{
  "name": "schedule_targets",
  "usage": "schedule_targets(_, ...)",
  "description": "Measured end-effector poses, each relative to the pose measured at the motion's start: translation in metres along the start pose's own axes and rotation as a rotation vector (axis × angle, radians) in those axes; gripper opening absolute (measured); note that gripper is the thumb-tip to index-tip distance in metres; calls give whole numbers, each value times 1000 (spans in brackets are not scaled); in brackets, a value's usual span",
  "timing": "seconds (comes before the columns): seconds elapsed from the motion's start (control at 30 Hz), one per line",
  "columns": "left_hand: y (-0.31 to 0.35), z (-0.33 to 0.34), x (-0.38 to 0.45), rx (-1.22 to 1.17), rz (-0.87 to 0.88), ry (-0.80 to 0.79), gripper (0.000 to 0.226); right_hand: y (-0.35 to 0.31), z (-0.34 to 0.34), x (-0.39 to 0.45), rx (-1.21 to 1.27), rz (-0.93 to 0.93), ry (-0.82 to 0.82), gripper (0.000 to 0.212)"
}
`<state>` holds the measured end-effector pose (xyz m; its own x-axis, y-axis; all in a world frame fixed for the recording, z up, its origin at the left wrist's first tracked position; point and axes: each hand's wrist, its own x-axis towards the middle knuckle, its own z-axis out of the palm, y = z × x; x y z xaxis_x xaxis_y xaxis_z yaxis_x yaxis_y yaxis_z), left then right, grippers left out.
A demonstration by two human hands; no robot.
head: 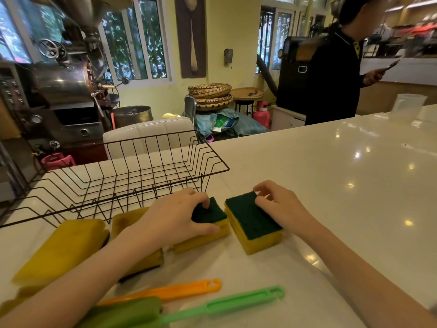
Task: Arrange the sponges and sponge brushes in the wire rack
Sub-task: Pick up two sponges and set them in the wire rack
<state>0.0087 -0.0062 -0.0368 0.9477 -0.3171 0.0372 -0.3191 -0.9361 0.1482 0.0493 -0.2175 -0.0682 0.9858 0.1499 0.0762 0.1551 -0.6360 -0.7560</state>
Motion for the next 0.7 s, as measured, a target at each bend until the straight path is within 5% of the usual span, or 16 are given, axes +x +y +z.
schedule_targets(0.13, 8, -3, -1, -13, -23, 36, 54, -5, -5, -4, -49, -229, 66, 23)
schedule_targets(0.23, 7, -12, 1, 40, 26, -112, 59, -15, -13, -9, -12, -311, -105, 21)
schedule_targets(0.37, -5, -37, 1, 29, 127, -361, 58, -29, -23, -9, -137, -259, -421, 27)
schedule_targets(0.53, -31, 15, 46, -119, 179, -565, 63, -30, -31, -3, -399, -213, -569, 64)
schedule_targets(0.6, -53, 41, 59, -166, 291, -569, 69, -30, -33, 0, -438, -215, -605, 68)
schedule_targets(0.7, -28, 7, 63, -125, 213, -576, 61, -34, -34, 2, -503, -243, -622, 62)
